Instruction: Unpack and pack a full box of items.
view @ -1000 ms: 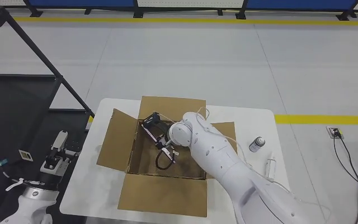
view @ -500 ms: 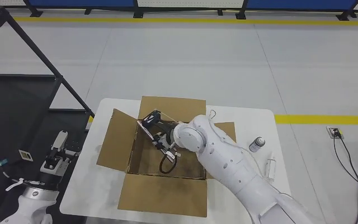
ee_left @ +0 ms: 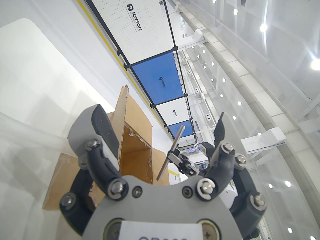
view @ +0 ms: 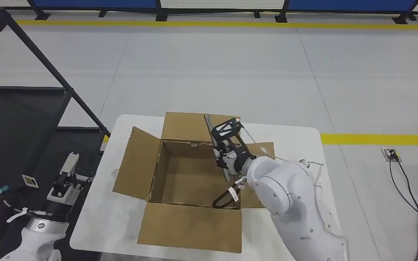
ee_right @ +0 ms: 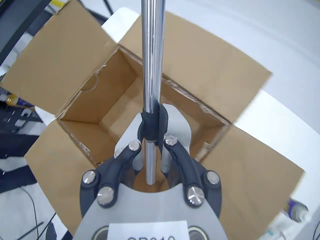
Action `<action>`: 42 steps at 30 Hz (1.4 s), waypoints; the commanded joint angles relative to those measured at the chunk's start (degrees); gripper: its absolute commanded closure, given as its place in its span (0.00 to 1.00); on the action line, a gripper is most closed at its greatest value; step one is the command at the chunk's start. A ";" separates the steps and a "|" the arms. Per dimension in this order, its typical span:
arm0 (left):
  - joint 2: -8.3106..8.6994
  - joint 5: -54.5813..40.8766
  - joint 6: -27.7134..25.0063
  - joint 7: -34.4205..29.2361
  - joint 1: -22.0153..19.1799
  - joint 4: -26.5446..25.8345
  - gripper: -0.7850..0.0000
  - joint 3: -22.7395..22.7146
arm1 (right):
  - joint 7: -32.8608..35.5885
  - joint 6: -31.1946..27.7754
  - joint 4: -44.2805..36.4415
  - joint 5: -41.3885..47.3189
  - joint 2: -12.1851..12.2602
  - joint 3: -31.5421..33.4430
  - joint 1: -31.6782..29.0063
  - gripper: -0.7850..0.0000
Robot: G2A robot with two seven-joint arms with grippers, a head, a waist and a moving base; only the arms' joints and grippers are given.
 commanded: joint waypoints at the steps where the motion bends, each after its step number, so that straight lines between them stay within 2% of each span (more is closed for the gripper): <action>1: 0.00 0.00 0.00 0.00 0.00 0.00 0.00 0.00 | 1.10 3.12 -5.07 -4.43 0.51 2.60 -3.22 1.00; 6: 0.00 0.00 0.00 0.00 0.00 0.00 0.00 0.00 | 4.65 7.69 -14.35 -11.02 1.25 6.64 -9.24 1.00; 10: 0.00 0.00 0.00 0.00 0.00 0.00 0.00 0.00 | 6.62 11.57 -18.54 -17.17 1.67 10.27 -13.32 1.00; 15: 0.00 0.00 0.00 0.00 0.00 0.00 0.00 0.00 | 9.83 14.73 -21.38 -22.00 1.87 13.19 -17.35 1.00; 18: 0.00 0.00 0.00 0.00 0.00 0.00 0.00 0.00 | 11.83 15.01 -21.23 -20.25 1.88 15.16 -18.60 1.00; 28: 0.00 0.00 0.00 0.00 0.00 0.00 0.00 0.00 | 14.33 12.29 -10.47 -7.76 2.29 24.36 -19.36 1.00; 33: 0.00 0.00 0.00 0.00 0.00 0.00 0.00 0.00 | 14.41 7.85 -2.09 -1.61 2.91 28.91 -18.25 1.00; 37: 0.00 0.00 0.00 0.00 0.00 0.00 0.00 0.00 | 14.42 1.99 4.27 1.21 3.54 30.00 -16.87 1.00; 42: 0.00 0.00 0.00 0.00 0.00 0.00 0.00 0.00 | 15.17 -0.50 8.74 2.04 4.11 29.76 -15.33 1.00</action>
